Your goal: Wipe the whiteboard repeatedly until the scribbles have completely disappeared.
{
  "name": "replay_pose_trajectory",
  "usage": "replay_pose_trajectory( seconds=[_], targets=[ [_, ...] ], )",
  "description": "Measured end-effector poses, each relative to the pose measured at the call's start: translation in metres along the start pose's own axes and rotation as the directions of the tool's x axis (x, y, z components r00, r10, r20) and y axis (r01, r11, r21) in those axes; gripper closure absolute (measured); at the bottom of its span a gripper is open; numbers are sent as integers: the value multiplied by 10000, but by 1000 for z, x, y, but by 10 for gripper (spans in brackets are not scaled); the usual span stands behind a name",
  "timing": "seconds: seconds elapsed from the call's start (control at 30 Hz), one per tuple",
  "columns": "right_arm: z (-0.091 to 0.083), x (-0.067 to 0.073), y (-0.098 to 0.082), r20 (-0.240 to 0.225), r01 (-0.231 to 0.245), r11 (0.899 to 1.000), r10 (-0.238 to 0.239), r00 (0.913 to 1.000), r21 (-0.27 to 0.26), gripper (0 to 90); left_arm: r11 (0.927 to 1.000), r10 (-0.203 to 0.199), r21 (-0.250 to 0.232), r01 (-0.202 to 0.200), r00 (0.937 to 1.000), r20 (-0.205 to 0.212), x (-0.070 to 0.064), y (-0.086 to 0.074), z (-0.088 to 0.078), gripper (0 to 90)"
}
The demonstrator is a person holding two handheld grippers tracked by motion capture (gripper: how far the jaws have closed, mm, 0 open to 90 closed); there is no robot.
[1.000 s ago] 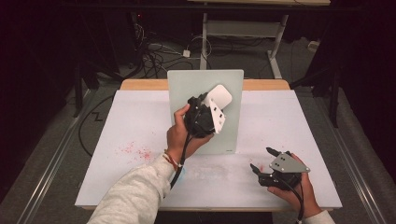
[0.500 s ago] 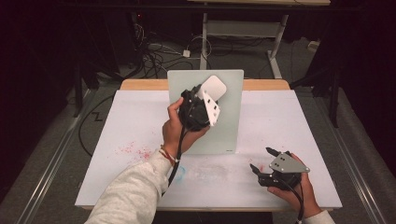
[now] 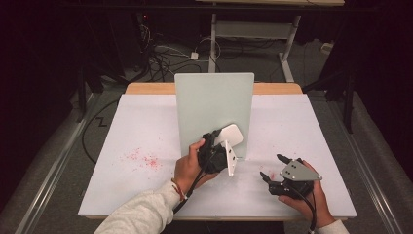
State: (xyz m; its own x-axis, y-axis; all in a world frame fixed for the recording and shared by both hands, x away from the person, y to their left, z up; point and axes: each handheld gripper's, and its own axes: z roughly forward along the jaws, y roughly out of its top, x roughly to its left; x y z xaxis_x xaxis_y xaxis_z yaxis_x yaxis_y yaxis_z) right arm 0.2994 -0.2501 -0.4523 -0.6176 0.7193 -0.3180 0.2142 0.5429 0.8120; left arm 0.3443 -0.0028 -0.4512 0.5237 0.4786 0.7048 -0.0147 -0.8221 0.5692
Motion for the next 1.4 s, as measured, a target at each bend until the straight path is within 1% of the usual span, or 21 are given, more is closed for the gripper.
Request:
replay_pose_trajectory(
  seconds=[0.07,0.1,0.2,0.23,0.27,0.37,0.4,0.47,0.53,0.67,0.73,0.77,0.8,0.9,0.93,1.03,1.13,1.2,1.3,1.33,1.4],
  targets=[
    [0,0,0,-6,4,10000,-4,10000,2,233,9997,206,85,-208,9995,223,-6,-3,1,293],
    [0,0,0,-6,4,10000,-4,10000,2,233,9997,206,85,-208,9995,223,-6,-3,1,294],
    [0,0,0,4,53,10000,-53,10000,18,233,9968,740,270,-756,9956,567,-14,-10,2,293],
    [0,0,0,21,71,10000,-71,10000,5,233,9914,1228,357,-1257,9896,755,-17,-18,1,293],
    [0,-1,-1,64,59,10000,-59,10000,7,232,9914,1228,357,-1257,9896,755,-17,-18,1,293],
    [0,-2,-1,149,-30,10000,29,9999,48,232,9818,1737,595,-1806,9792,1048,-18,-31,-2,293],
    [0,-2,-1,149,-18,10000,17,9999,33,232,9791,1911,516,-1969,9764,1003,-16,-38,-4,293],
    [-1,-2,-1,175,-37,10000,37,9998,49,233,9809,1750,671,-1825,9790,1044,-14,-42,-6,293],
    [-1,-1,-1,158,-22,10000,22,9999,47,232,9807,1691,800,-1782,9795,1096,-10,-47,-9,293],
    [0,-1,-1,150,68,10000,-68,9999,34,232,9750,1821,1099,-1933,9777,1042,-3,-59,-15,293],
    [-1,-1,-1,160,34,10000,-35,9999,44,232,9770,1611,1232,-1740,9810,1080,2,-65,-18,293],
    [-1,-1,-1,156,-24,10000,23,9999,44,232,9808,1292,1320,-1439,9851,1137,8,-72,-22,293],
    [-1,-2,-1,164,-3,10000,3,9999,26,232,9808,1292,1320,-1439,9851,1137,8,-72,-22,293],
    [-1,-1,-1,160,-19,10000,19,9999,27,232,9844,704,1516,-891,9898,1242,20,-84,-28,293],
    [-1,-1,-1,164,-9,10000,8,9999,34,232,9844,704,1516,-891,9898,1242,20,-84,-28,293],
    [-1,-1,0,180,19,10000,-19,9998,10,232,9895,82,1416,-279,9905,1373,27,-91,-31,293],
    [-2,-2,0,181,114,9999,-114,9998,-24,233,9905,-546,1331,339,9864,1550,34,-95,-33,293],
    [-2,-2,0,177,57,9999,-56,9998,-85,232,9886,-960,1309,739,9804,1719,38,-96,-35,293],
    [-3,-3,0,176,43,9999,-41,9998,-128,232,9854,-1375,1250,1159,9738,1813,45,-98,-38,293],
    [-3,-3,0,196,61,9999,-58,9998,-136,232,9837,-1531,1221,1320,9710,1836,47,-99,-39,293],
    [-3,-3,1,195,56,9999,-53,9998,-147,232,9780,-1943,1142,1744,9612,1961,53,-100,-42,294]
  ],
)
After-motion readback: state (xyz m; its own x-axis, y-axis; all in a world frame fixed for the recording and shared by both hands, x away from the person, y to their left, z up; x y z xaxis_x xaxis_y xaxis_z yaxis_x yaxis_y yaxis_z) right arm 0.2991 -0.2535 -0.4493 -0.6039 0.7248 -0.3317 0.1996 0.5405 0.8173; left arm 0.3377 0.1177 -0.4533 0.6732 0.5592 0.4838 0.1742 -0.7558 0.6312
